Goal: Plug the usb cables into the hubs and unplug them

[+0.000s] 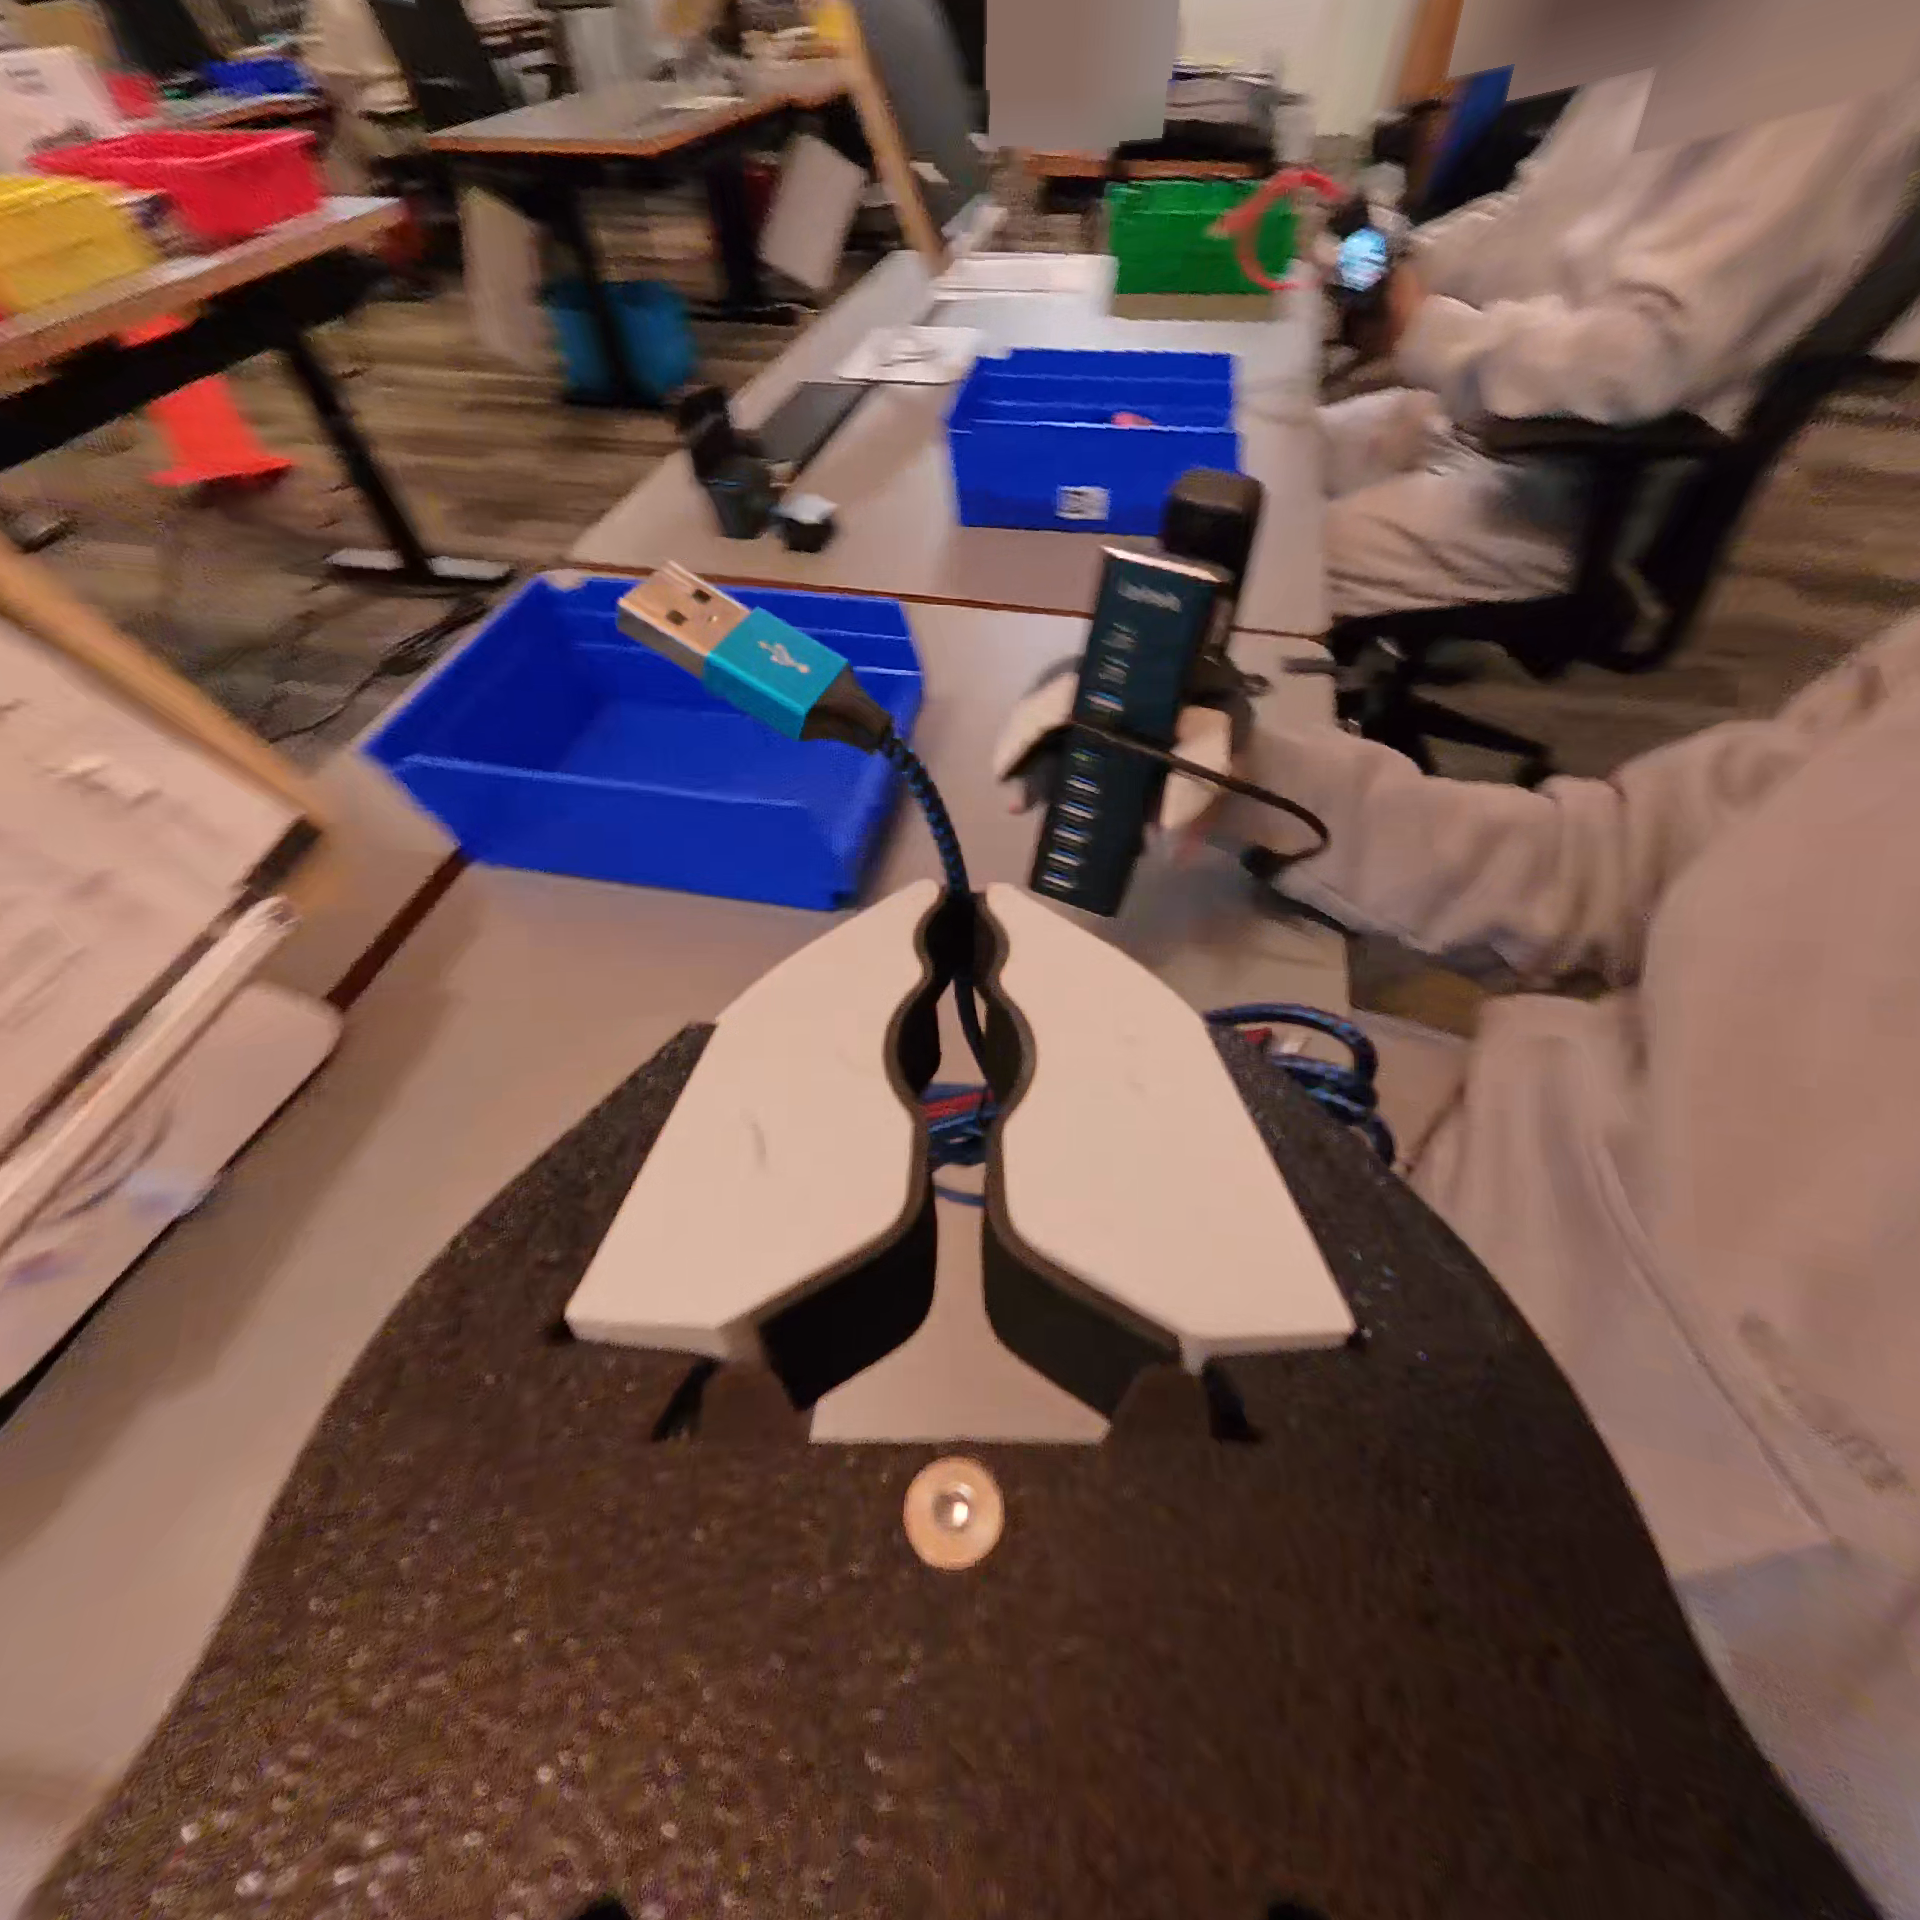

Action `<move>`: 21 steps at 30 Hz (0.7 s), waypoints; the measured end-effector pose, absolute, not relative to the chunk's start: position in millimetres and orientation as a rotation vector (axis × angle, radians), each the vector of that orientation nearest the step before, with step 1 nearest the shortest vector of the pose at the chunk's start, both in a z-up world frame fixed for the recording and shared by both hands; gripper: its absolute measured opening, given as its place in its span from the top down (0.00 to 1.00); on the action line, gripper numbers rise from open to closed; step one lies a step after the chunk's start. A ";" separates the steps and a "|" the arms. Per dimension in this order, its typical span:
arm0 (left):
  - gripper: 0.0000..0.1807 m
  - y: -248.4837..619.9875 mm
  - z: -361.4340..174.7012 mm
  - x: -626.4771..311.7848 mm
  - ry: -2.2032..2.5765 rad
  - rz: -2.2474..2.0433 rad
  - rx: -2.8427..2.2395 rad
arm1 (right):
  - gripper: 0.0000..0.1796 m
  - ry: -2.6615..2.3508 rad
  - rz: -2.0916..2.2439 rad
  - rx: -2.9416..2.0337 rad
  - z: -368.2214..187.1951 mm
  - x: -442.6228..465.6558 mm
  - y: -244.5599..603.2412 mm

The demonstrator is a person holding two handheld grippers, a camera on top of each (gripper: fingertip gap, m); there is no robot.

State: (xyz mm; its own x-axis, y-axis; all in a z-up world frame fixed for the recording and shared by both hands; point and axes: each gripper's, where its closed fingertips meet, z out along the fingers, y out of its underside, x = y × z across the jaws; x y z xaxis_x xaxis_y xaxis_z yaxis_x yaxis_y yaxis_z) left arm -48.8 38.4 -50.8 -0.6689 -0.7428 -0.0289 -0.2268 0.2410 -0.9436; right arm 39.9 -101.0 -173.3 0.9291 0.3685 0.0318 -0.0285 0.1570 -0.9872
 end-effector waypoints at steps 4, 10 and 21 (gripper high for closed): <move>0.99 -1.0 -94.8 -54.6 2.179 -1.528 -0.695 | 0.59 -0.306 0.294 -1.353 -162.8 37.0 -104.7; 0.99 -4.7 -153.4 -54.5 2.235 -1.263 -0.403 | 0.59 -0.339 0.313 -1.368 -166.6 31.4 -98.4; 0.99 8.3 -217.0 -27.2 2.064 -0.285 0.019 | 0.59 -0.361 0.338 -1.405 -180.7 36.3 -80.1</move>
State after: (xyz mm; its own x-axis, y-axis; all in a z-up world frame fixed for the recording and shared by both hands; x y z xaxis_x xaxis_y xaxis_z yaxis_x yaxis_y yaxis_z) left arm -27.2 8.3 -217.0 -0.4904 -0.1058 -0.8650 0.1327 0.9720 -0.1941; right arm 36.3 -80.1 -180.7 0.8986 0.4364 0.0447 -0.0165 0.1354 -0.9906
